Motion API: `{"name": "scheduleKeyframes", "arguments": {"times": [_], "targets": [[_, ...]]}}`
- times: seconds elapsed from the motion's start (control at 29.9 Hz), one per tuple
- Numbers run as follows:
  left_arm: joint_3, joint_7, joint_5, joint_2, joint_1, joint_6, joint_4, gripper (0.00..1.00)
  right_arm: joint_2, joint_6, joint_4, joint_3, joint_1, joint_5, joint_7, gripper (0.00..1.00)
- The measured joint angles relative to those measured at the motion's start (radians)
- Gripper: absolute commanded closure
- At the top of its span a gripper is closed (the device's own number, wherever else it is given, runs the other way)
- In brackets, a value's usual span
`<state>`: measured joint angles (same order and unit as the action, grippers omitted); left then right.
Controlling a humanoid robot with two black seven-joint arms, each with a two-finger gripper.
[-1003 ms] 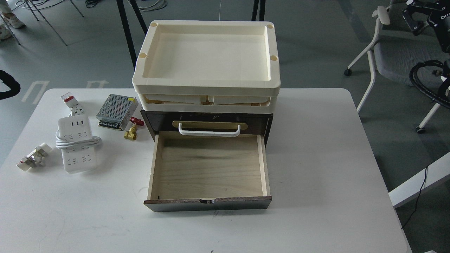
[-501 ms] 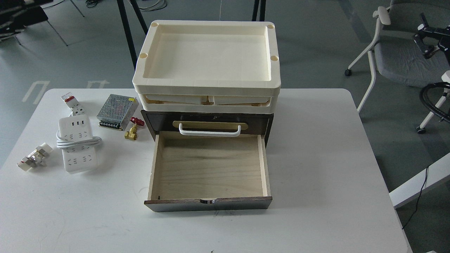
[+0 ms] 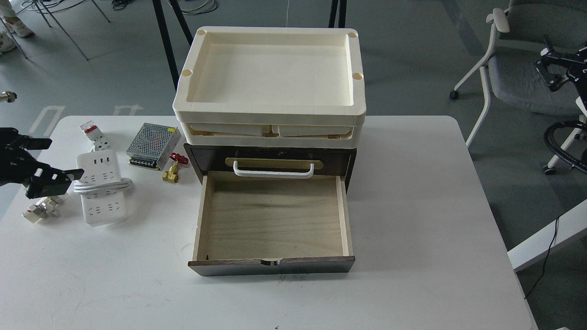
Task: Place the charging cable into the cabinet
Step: 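Reach the left gripper down to the white power strip and grasp it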
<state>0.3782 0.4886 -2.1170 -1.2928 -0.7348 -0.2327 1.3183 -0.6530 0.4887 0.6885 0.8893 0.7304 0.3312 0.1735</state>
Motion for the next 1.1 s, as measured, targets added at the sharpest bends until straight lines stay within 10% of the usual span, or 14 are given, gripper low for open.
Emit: {"name": "scheduleKeyframes", "arguments": {"times": [0.27, 1.1], "targets": [[-0.025, 0.000, -0.064, 0.319, -0.005, -0.002, -0.326, 0.07, -0.009, 0.000, -0.006, -0.001, -0.004, -0.003, -0.001, 0.00], [-0.170, 0.000, -0.065, 0.525, -0.043, 0.073, -0.661, 0.20, -0.015, 0.000, -0.007, 0.002, -0.035, 0.000, -0.002, 0.00]]}}
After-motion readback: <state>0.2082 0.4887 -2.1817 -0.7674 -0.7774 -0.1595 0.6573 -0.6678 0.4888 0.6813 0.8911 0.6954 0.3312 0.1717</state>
